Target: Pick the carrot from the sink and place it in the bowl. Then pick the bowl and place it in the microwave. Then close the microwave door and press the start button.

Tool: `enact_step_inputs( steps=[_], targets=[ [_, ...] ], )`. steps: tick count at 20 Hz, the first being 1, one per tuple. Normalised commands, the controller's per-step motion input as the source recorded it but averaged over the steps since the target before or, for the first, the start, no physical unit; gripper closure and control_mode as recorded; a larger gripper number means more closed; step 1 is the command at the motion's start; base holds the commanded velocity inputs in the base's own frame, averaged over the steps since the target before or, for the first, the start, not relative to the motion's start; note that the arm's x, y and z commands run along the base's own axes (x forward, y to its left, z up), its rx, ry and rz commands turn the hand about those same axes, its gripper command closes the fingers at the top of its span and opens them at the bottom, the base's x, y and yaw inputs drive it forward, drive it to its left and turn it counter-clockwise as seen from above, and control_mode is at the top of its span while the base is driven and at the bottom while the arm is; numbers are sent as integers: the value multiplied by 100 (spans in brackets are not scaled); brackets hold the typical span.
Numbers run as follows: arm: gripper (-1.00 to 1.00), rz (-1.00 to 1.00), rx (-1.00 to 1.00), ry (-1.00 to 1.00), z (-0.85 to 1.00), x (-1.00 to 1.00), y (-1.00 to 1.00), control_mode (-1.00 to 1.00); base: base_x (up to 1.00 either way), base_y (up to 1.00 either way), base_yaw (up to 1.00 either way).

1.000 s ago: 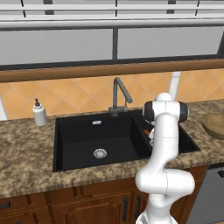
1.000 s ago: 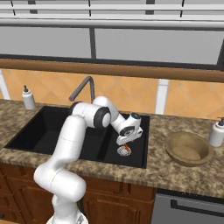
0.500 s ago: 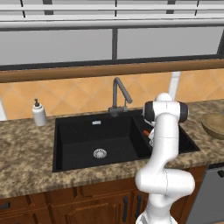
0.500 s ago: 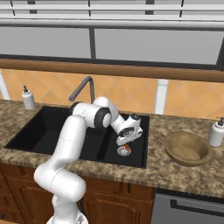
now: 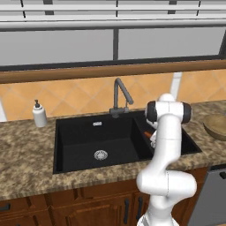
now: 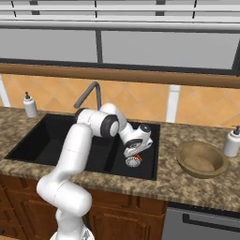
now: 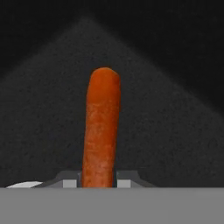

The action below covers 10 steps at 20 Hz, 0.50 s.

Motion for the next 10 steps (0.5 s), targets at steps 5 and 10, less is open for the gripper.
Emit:
enact_step_inputs(
  steps=[5, 10],
  targets=[
    [100, -2, 0, -11, 64, -64, 17, -100, 0, 0, 0],
    [100, -5, -2, -11, 100, -67, 14, -100, 0, 0, 0]
  ],
)
